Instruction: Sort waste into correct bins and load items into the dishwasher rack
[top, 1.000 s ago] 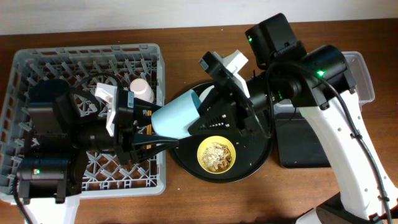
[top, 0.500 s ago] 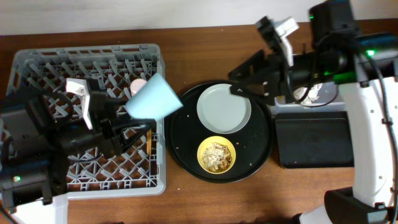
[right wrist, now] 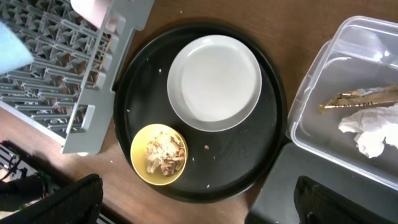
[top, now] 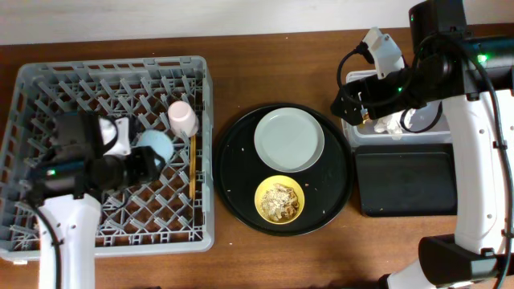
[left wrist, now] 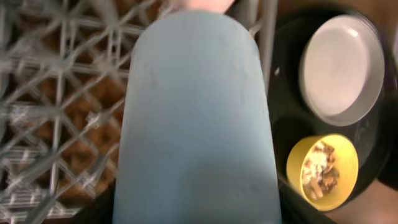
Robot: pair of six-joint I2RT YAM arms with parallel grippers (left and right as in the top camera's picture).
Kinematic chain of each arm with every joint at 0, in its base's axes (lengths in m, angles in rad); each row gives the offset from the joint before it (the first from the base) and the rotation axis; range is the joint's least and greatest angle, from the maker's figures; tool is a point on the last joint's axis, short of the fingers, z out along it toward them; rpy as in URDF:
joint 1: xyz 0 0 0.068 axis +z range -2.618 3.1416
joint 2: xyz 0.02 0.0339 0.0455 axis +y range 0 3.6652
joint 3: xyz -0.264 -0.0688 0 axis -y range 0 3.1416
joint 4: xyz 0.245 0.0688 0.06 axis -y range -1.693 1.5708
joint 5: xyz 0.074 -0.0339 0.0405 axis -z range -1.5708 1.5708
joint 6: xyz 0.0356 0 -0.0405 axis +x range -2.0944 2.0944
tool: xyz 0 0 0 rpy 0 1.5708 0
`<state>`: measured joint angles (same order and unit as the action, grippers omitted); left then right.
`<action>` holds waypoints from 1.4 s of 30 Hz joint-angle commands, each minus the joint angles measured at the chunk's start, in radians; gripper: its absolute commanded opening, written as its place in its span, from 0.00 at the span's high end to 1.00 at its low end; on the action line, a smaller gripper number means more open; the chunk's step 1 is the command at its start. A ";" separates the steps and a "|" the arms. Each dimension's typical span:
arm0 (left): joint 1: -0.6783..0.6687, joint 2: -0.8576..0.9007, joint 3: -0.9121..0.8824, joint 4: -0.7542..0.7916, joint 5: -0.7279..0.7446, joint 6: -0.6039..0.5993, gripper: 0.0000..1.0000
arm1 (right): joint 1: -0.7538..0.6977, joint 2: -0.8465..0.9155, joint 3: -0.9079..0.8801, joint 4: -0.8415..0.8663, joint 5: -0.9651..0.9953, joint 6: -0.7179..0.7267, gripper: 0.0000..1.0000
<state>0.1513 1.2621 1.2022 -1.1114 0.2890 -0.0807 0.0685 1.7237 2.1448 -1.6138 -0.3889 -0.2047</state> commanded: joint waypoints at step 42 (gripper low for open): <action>-0.227 0.067 0.251 -0.084 -0.270 -0.150 0.01 | 0.678 0.002 -0.719 0.493 0.258 0.750 0.15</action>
<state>-0.0738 1.3388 1.4395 -1.1934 0.0254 -0.2317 0.7067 1.7351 1.6123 -1.2697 -0.1730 0.4145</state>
